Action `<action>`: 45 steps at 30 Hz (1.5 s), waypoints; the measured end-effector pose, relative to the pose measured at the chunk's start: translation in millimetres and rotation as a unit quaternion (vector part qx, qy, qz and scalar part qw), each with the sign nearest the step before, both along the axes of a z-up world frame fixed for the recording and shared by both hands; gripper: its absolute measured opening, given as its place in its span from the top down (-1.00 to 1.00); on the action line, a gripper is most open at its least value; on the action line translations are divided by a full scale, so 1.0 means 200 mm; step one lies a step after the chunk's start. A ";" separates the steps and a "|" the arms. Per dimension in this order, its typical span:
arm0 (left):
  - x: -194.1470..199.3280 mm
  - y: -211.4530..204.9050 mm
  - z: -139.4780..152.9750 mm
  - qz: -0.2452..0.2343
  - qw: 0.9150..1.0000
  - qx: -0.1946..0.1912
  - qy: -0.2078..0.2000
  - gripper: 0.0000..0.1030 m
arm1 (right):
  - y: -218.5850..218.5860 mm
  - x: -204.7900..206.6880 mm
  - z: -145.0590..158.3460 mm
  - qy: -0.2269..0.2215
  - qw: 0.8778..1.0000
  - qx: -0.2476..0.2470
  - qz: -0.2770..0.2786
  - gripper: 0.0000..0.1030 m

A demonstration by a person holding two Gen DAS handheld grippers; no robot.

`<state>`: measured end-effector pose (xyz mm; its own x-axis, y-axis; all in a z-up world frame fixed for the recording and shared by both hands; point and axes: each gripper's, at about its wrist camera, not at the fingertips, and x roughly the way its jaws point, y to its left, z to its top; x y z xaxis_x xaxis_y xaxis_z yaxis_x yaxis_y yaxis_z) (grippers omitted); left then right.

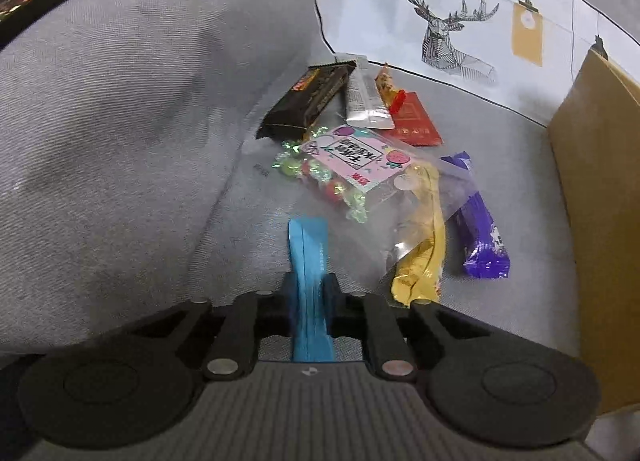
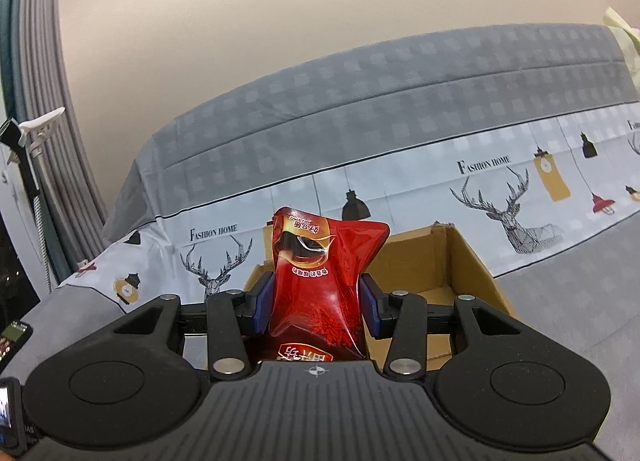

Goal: Organize snacks

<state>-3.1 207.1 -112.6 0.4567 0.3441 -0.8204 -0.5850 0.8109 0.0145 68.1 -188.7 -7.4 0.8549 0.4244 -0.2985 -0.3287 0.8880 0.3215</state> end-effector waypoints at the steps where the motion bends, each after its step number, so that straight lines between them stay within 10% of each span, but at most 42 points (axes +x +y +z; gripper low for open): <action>1: -0.02 0.01 0.01 0.005 1.000 -0.002 -0.003 0.77 | 0.00 0.00 0.00 0.003 1.000 0.002 -0.002 0.08; 16: -0.14 0.04 0.30 0.014 0.997 -0.002 -0.075 0.81 | 0.06 0.07 -0.01 0.022 0.999 0.023 0.002 0.08; 31: -0.12 0.10 0.04 0.036 0.997 -0.063 -0.004 0.70 | 0.08 0.05 0.00 0.024 1.000 0.009 0.016 0.08; 45: -0.22 0.03 0.15 0.011 0.997 -0.032 -0.070 0.82 | 0.03 0.01 -0.01 0.022 1.000 0.003 0.004 0.08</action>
<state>-47.0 212.6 -82.0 0.5613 0.3047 -0.7695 -0.5952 0.7947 -0.1195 69.8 -182.6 -8.8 0.8375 0.4330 -0.3332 -0.3206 0.8834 0.3419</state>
